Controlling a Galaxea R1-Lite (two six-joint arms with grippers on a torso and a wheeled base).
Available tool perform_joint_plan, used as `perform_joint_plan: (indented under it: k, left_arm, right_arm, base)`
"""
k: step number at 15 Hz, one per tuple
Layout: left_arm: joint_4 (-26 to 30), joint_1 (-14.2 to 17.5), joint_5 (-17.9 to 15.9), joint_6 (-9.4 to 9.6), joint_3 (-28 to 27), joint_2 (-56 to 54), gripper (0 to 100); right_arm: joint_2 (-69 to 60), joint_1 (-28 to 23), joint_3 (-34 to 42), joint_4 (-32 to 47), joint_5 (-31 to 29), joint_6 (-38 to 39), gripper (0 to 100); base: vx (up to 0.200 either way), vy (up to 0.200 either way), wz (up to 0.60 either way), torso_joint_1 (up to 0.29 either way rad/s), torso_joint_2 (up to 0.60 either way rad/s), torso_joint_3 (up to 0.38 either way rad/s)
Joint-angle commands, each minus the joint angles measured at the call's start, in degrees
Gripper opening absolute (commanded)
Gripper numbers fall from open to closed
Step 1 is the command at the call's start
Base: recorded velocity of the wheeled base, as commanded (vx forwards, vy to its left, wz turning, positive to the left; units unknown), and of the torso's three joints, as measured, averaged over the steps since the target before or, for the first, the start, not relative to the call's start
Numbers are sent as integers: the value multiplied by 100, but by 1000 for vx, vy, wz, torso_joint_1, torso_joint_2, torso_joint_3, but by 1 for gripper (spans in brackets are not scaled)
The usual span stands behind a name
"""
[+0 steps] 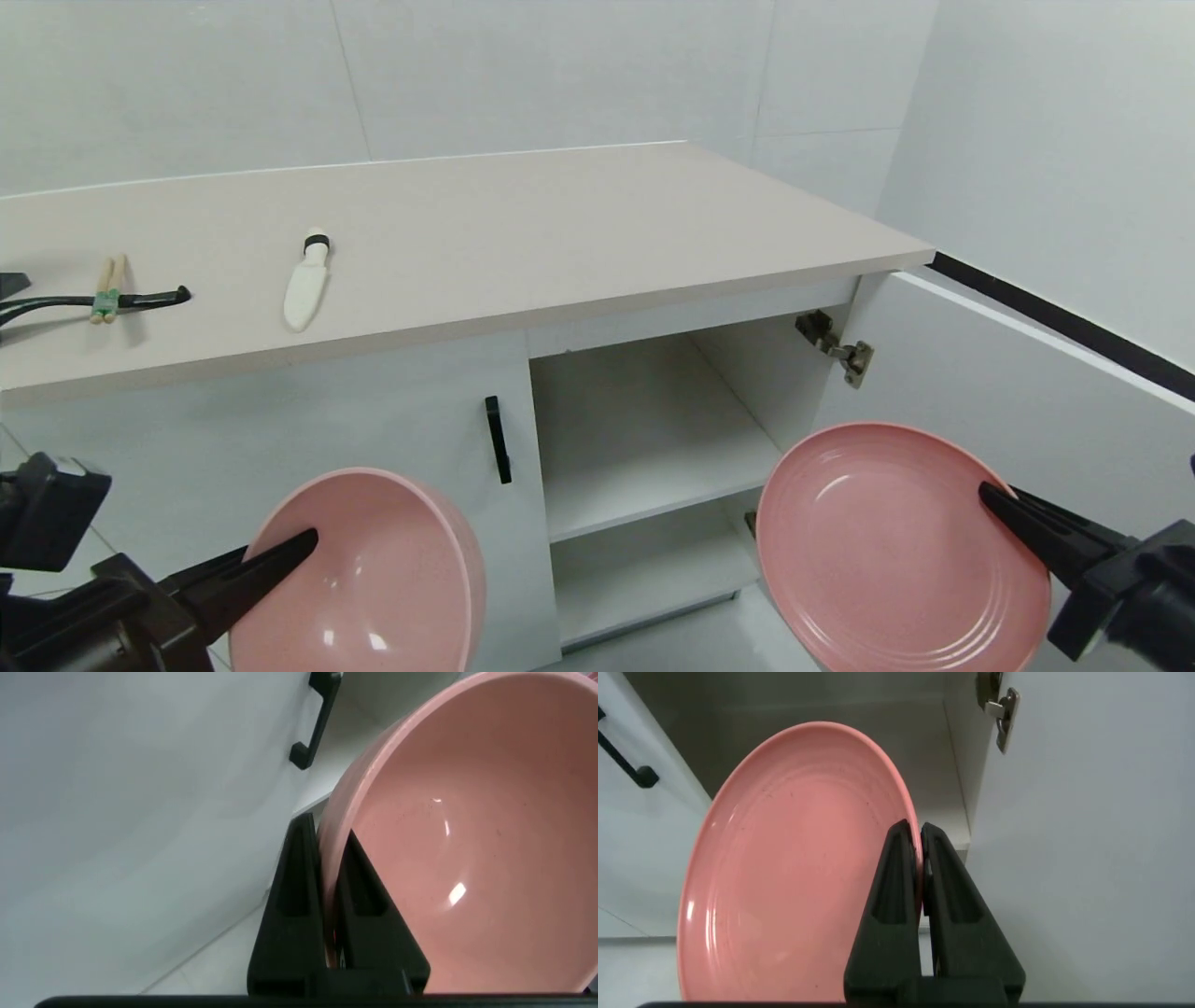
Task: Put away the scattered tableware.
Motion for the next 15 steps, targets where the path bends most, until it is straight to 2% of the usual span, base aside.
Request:
perform_joint_plan:
  k: [1,5,9,13,15]
  left_arm:
    - [-5,1,1,-1,-5,-1,0]
    - [4,1,1,-1,-5,-1,0]
    - [4,10,1,-1,-5,8,0]
    - [13,1,1,-1,-5,8,0]
    - [13,10,1,-10,-5,8,0]
  right_arm:
    - [-12,11,0,29,-1,3,0]
    - [-30,11,0,64,-1,3,0]
    - [-30,-6,0,55,-1,3,0]
    - [-12,-94,0,64,-1,-5,0]
    - [-12,-112,0,64,-1,-5,0]
  base:
    - [0,0,0,-36,80,71]
    - [0,0,0,1,13,9]
    - [0,0,0,-11,205,185]
    - [0,0,0,0,39,34]
    - [0,0,0,-373,71,-327]
